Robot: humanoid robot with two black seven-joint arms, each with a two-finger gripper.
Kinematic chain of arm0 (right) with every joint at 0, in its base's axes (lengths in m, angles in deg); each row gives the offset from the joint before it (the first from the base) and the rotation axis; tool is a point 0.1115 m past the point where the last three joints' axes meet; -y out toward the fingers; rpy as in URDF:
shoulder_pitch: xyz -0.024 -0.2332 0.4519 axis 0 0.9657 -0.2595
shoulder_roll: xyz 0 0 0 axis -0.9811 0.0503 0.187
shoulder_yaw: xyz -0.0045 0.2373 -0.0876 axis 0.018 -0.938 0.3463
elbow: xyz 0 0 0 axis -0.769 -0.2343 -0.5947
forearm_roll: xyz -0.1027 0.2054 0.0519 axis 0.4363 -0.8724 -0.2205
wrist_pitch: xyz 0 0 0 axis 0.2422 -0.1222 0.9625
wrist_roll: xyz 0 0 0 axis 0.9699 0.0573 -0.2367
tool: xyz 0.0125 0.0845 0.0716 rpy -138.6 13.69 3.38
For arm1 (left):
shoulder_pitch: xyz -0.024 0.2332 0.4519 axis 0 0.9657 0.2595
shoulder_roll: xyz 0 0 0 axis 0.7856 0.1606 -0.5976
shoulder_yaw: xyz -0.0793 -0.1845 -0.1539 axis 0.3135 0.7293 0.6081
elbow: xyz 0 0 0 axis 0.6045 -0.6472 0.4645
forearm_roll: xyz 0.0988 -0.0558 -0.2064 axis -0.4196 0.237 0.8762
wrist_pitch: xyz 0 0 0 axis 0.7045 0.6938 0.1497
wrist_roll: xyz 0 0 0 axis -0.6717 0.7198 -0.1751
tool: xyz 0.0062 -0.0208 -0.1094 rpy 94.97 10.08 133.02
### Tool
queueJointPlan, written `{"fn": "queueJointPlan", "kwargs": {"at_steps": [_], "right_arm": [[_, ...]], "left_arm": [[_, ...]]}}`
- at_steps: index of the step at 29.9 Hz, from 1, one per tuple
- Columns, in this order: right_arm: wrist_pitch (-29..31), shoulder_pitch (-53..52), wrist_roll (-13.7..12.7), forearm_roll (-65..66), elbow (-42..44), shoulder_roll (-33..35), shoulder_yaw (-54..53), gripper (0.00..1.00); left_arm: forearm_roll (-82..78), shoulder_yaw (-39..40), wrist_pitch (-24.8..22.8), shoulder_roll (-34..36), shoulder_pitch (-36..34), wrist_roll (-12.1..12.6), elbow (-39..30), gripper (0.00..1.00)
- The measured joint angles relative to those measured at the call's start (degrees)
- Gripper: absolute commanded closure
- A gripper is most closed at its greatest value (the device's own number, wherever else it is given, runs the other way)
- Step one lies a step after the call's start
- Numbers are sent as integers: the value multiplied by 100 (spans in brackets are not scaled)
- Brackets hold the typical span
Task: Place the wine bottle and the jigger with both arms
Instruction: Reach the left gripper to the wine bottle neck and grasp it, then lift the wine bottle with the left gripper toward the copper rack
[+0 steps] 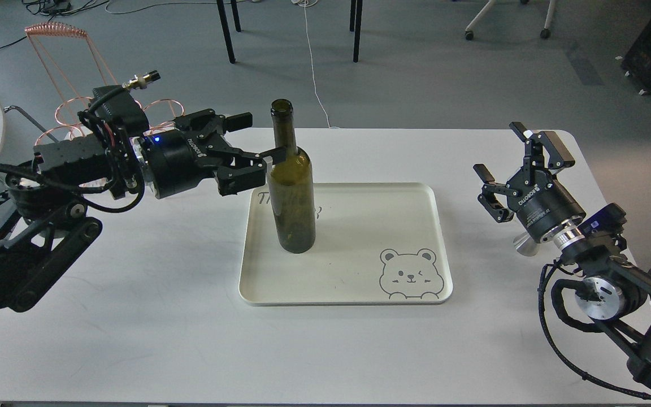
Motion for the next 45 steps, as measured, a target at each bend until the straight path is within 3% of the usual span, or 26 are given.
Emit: {"fn": "queueJointPlan", "kwargs": {"at_steps": [5, 11, 22, 25, 30, 34, 41, 45], "right_arm": [[0, 0, 0, 1, -8, 5, 0, 1], [0, 0, 0, 0, -9, 6, 1, 1], [-1, 0, 0, 7, 0, -1, 1, 1], [-1, 0, 0, 8, 0, -1, 2, 1], [-1, 0, 0, 9, 1, -3, 2, 1], [-9, 0, 0, 9, 1, -6, 1, 1], [-11, -2, 0, 10, 7, -27, 1, 1], [-11, -23, 0, 10, 8, -31, -2, 1]], "left_arm": [[0, -80, 1, -172, -106, 1, 101, 6], [-1, -140, 7, -207, -157, 2, 142, 21], [43, -204, 16, -394, -311, 2, 236, 26], [48, -204, 16, -404, -352, 2, 237, 36], [48, -208, 17, -406, -395, 2, 240, 69], [28, -208, 22, -406, -398, 2, 244, 89], [108, -206, 35, -383, -458, 2, 249, 91], [598, -170, 28, -92, -869, 2, 223, 91]]}}
